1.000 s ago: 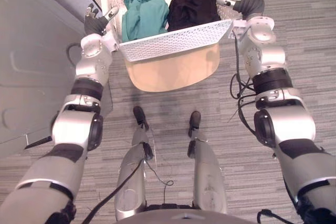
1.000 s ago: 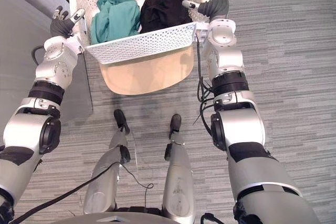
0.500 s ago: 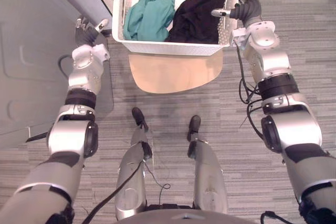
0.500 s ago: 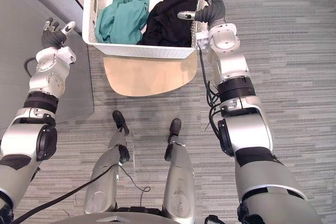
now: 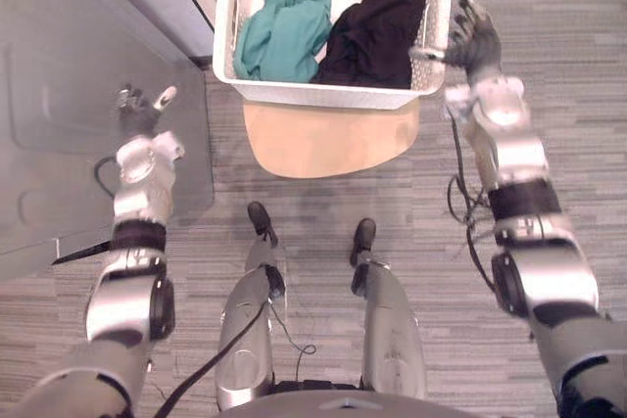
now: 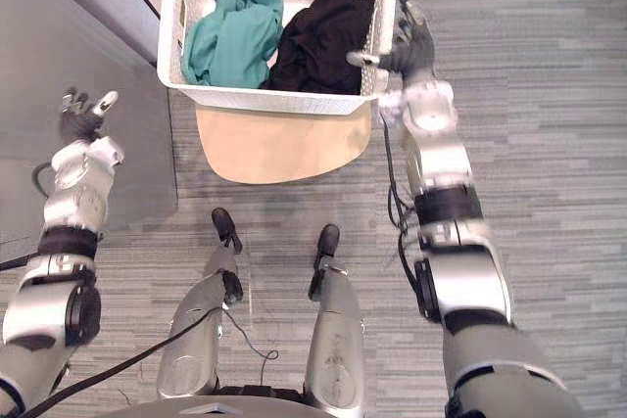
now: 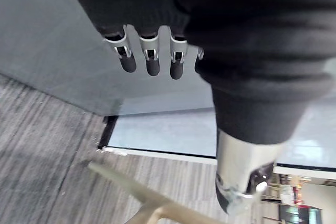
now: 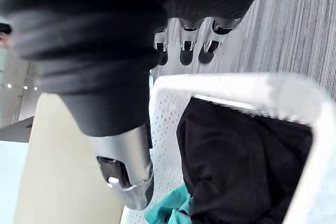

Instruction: Pick up the laundry basket with both hands and put the clothes into the washing machine.

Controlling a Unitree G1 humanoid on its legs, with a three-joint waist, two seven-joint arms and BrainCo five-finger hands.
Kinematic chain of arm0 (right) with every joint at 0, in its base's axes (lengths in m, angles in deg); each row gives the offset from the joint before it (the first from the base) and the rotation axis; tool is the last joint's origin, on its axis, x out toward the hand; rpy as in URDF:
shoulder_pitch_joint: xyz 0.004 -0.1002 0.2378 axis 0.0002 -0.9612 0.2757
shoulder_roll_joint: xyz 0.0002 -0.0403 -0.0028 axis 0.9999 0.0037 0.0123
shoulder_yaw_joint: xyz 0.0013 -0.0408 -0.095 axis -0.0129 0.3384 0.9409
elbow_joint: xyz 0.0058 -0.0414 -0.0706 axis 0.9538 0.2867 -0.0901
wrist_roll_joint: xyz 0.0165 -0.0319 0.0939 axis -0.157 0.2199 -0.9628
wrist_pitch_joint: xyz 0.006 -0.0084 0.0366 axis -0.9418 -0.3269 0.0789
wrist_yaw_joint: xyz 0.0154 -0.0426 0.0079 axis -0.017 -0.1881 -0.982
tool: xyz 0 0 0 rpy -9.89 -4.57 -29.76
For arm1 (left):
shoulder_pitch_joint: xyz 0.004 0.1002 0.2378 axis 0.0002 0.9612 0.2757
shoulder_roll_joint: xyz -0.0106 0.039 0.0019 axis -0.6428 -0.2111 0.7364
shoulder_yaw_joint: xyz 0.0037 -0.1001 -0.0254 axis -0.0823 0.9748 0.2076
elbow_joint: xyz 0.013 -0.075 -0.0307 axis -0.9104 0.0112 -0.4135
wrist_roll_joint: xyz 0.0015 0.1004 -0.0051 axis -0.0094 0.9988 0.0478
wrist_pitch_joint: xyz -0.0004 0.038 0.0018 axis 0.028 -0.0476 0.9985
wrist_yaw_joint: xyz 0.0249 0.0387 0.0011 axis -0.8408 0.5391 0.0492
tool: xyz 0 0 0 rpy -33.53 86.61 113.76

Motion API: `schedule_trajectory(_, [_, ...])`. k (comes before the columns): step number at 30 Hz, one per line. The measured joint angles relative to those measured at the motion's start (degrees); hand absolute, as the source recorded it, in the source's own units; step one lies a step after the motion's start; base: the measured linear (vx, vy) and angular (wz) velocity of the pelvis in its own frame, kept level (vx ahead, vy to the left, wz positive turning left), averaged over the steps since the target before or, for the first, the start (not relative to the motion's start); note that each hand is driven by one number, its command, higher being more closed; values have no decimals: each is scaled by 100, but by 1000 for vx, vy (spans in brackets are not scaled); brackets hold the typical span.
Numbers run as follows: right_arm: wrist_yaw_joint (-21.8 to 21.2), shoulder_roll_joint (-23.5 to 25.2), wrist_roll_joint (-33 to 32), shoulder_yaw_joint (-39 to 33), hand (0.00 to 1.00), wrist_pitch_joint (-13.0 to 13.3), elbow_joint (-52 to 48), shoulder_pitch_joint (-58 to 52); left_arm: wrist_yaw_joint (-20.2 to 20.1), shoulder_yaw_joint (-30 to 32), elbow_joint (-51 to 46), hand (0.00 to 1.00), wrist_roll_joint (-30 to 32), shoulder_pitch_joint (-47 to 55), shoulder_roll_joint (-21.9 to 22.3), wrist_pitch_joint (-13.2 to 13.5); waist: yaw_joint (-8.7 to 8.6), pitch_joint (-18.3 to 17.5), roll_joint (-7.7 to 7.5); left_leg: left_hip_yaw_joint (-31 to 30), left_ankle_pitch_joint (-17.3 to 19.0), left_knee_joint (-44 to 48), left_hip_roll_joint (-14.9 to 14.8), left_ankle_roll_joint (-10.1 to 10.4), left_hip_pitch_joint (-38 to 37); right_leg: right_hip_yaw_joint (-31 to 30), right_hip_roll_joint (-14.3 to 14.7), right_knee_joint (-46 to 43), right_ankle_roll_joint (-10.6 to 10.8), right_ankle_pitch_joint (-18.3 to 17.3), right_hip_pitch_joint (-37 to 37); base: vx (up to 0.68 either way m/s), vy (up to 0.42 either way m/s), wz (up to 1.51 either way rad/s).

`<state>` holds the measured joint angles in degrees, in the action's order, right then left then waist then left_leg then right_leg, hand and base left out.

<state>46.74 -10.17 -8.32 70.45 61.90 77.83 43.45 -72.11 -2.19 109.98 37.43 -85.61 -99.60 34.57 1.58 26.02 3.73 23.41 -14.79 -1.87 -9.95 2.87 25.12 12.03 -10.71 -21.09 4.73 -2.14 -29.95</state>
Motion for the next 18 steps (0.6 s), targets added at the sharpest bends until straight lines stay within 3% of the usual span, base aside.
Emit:
schedule_trajectory(2, [26,11,1,-298,0,26,-420,-749,74,104,-488,0,-21,599,54,126,13,-4,-7,-29,35,19,0,4,-132,33,-8,-28,-5,-64,146,82,-79,13])
schedule_trajectory(4, [33,151,125,-885,0,65,-811,-1896,113,424,-1033,0,-22,1543,429,308,-17,-6,-12,-164,121,79,-5,25,-350,160,-16,2,21,-116,479,100,-80,21])
schedule_trajectory(7, [35,782,226,-1493,0,114,-871,-3065,103,377,-1060,0,-20,2466,953,382,0,-91,-108,-154,260,102,16,87,-692,184,-37,11,30,-254,836,90,-46,6])
schedule_trajectory(10, [5,1656,226,-1644,0,174,-379,-4128,-131,121,-370,0,87,3270,1548,317,6,-340,-230,-156,365,135,13,145,-1013,247,-44,27,34,-423,1181,79,-48,4])
schedule_trajectory(14, [-69,2473,340,-1674,0,167,550,-4946,-543,-25,704,0,458,3769,1971,119,15,-774,-356,-147,425,62,-4,189,-1348,286,-3,139,51,-507,1536,108,-48,2])
schedule_trajectory(16, [-185,2792,391,-1831,0,156,1226,-5198,-694,206,1400,0,692,3823,2157,28,16,-1024,-392,-125,459,67,-15,162,-1542,295,13,263,56,-502,1769,98,-18,-3])
schedule_trajectory(18, [-275,3152,200,-2395,0,119,2178,-5312,-859,882,2079,0,1123,3781,2202,-87,18,-1362,-415,-47,552,58,-40,210,-1835,266,59,476,84,-475,2092,111,-13,-15])
